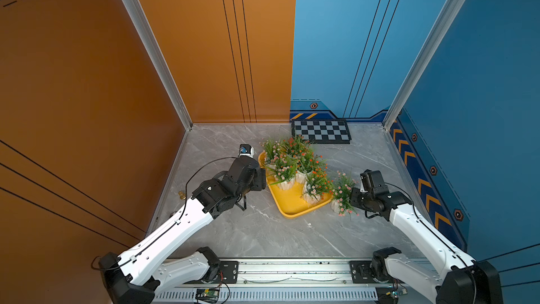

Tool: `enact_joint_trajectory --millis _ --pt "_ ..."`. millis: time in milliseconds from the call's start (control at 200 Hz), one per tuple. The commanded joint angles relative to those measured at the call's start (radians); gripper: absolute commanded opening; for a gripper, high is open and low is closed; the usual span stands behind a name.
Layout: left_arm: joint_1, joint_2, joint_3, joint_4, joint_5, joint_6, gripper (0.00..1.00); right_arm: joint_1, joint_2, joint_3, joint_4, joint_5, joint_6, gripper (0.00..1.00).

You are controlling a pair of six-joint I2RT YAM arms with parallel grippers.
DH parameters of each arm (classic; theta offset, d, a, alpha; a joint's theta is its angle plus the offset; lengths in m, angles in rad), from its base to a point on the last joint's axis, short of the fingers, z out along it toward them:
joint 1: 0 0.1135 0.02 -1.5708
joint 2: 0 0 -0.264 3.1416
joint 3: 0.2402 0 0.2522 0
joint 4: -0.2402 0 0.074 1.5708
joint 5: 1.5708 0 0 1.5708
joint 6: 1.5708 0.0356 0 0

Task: Put the potted gypsophila into the storage box
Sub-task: Pick up the baby's breath potted plant from the center of the board, then place the baby's breath potted plant at the storage box.

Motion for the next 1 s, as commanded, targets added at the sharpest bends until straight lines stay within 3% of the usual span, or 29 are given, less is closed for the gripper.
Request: enact_joint_trajectory --millis 0,110,360,701,876,991 --pt "0.011 -0.015 -0.015 0.008 -0.015 -0.011 0.72 -0.004 -0.059 0.083 -0.111 0.132 -0.011 0.0" --pt "0.015 -0.021 -0.021 0.016 -0.017 -0.01 0.72 -0.046 -0.103 0.137 -0.171 0.188 -0.027 0.0" --pt "0.035 -0.018 -0.029 0.035 0.004 -0.003 0.72 -0.155 -0.176 0.253 -0.255 0.175 -0.077 0.0" --pt "0.052 -0.02 -0.03 0.043 0.029 0.011 0.73 -0.164 -0.271 0.47 -0.345 0.113 -0.107 0.0" --pt "0.054 -0.044 -0.038 0.058 0.045 0.02 0.73 -0.139 -0.284 0.527 -0.351 0.01 -0.01 0.0" --pt "0.058 -0.059 -0.038 0.069 0.067 0.039 0.73 -0.054 -0.311 0.506 -0.322 0.004 0.116 0.0"
